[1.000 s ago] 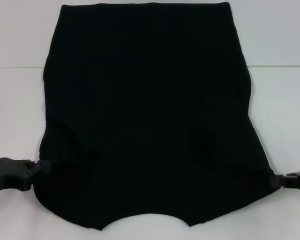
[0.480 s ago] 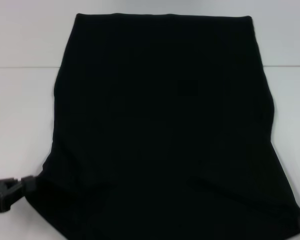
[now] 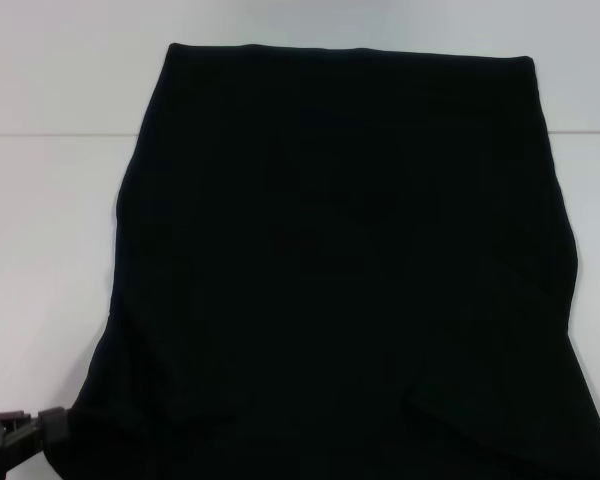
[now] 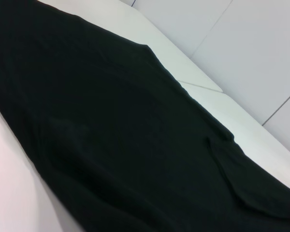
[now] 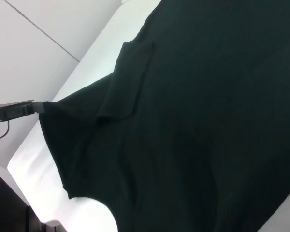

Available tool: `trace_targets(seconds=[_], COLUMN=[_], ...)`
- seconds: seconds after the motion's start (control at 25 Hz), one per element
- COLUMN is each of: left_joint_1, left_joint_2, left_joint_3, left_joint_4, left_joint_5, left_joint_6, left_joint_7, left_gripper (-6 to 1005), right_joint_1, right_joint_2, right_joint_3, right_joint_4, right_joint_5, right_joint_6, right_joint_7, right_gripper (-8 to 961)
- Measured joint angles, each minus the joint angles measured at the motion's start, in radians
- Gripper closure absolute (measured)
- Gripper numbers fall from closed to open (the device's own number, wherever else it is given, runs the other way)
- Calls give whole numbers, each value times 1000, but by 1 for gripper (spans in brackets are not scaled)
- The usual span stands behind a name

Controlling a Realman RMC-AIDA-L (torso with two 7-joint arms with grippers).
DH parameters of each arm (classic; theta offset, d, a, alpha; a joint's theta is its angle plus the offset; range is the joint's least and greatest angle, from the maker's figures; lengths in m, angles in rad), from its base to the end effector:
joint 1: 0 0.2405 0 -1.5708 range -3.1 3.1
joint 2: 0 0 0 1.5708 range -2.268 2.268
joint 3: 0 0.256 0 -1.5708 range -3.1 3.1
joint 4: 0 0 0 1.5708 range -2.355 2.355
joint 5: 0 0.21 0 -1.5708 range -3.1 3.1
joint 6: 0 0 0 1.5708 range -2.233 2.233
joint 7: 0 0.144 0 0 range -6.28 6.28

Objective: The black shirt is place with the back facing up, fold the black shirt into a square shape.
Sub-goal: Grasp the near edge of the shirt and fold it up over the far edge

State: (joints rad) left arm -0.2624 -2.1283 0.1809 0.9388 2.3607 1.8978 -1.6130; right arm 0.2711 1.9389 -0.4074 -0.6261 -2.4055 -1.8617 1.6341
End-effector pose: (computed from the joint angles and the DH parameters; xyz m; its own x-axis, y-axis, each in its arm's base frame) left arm -0.3540 0.2068 0.0604 0.4874 0.6840 0.5428 0.8391 -0.5388 -0.0746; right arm 0.3748 0.1990 0.0571 0.4694 -0.8194 -0.3291 -0.8500 -0.5203 0.0830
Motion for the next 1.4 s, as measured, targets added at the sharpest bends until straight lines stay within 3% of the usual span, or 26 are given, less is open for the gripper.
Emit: trace_targets(seconds=[0.16,0.4,0.64,0.8,0.96,1.0,1.12,1.4], left_joint_1=[-32,-156,-318,-410,-487,-517,-543,-617], left_joint_2=[4,28,79,111,127,128,128,121], left_joint_3=[-7,-6,-4,3,29,50,69,205], left_joint_4=[-10,-37,-115,-187,-238,-257,-278,-351], left_joint_5=[-5,-7,-10,-10,-8,-11,-12,-12], left_joint_6=[-2,-16,-154,-319,-494,-590,-684,-963], left_joint_7=[-8,-28,-48,-70,-75,-79,-81,-76], left_gripper=[975,975,976,976,975,976,976,976], right_joint_1=[27,95,183,234,307,324,388,500], right_joint_2=[0,-17,-35,-32,-17,-14,-12,-6], right_joint_3=[14,79,241,273,268,266,259,167], right_joint_4=[2,-3,-3,3,11,19,68,147], right_joint_5=[0,5,19,44,71,72,73,74], right_joint_6=[5,18,57,103,229,265,396,712], right_joint_7=[-6,5,21,50,124,134,156,226], right_gripper=[889,888,888,888,888,888,888,888])
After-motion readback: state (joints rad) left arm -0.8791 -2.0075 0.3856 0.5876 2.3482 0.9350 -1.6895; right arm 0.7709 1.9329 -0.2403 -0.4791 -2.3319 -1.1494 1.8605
